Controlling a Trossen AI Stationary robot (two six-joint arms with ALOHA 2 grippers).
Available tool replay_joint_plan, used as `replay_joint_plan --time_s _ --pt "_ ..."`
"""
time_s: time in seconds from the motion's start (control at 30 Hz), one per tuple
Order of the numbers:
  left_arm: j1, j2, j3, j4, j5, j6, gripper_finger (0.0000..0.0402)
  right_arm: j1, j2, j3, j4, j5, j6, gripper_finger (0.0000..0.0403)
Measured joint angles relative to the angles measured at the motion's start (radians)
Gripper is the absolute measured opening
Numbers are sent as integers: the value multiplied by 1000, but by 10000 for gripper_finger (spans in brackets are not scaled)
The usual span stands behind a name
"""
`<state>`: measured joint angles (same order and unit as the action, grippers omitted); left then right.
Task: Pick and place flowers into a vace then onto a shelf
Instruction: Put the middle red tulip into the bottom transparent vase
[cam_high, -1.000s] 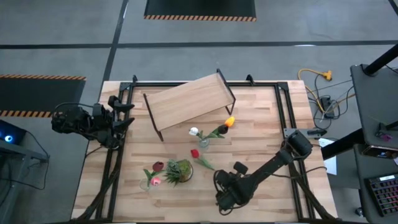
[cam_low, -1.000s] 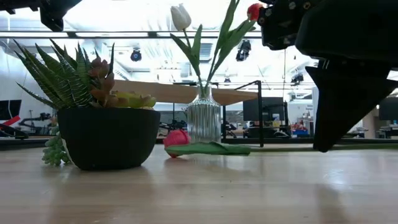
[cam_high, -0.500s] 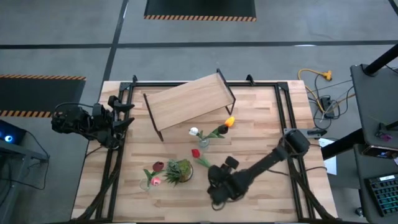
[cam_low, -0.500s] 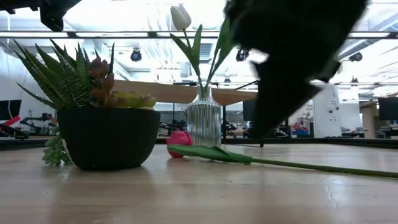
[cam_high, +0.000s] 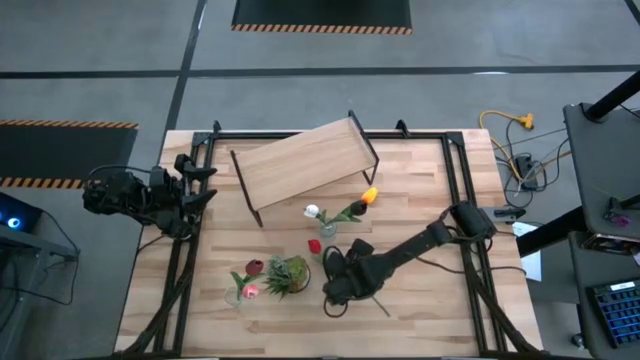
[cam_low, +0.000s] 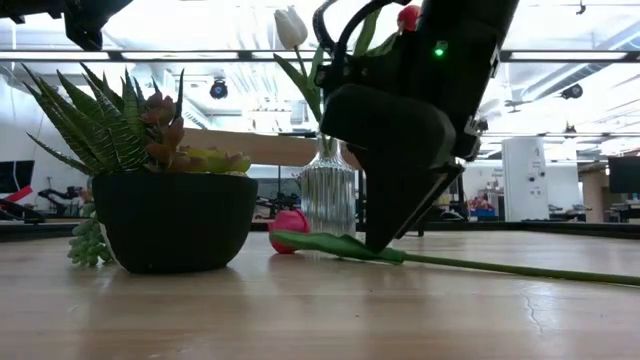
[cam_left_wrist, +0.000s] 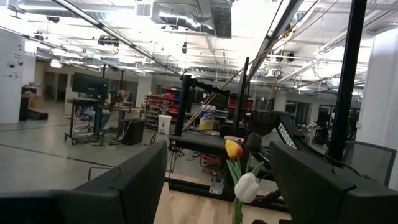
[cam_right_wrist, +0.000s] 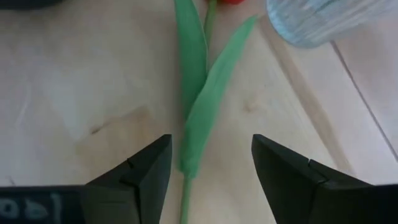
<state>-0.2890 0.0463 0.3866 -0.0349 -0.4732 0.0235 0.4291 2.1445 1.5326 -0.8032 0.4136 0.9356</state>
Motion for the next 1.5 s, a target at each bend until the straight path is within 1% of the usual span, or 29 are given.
replay_joint_plan --time_s 0.2,0.33,0.47,0.53,0.6,0.67,0.77,0.9,0.93,0.97,1.27,1.5 --pt "0 0 0 0 0 0 265 -4 0 0 8 -5 -27 214" --pt "0 0 0 0 0 0 265 -17 17 0 23 -66 -58 214" --pt "0 0 0 0 0 0 265 -24 22 -4 44 -72 -69 213" --pt "1 0 0 0 0 0 265 -23 22 -5 47 -72 -72 207" --pt "1 0 0 0 0 0 265 -23 22 -5 49 -77 -72 190" --pt "1 0 0 0 0 0 265 -23 22 -8 54 -89 -72 163" --pt "1 0 0 0 0 0 265 -25 22 -9 60 -123 -71 113" --pt "1 0 0 0 0 0 265 -22 22 -10 55 -135 -62 40" --pt "1 0 0 0 0 0 265 -21 22 -10 50 -144 -62 25" --pt "1 0 0 0 0 0 265 -20 22 -9 46 -149 -61 19" --pt "1 0 0 0 0 0 265 26 -12 -18 -8 -148 -46 13" --pt "1 0 0 0 0 0 265 92 -89 -16 -35 -32 -40 13"
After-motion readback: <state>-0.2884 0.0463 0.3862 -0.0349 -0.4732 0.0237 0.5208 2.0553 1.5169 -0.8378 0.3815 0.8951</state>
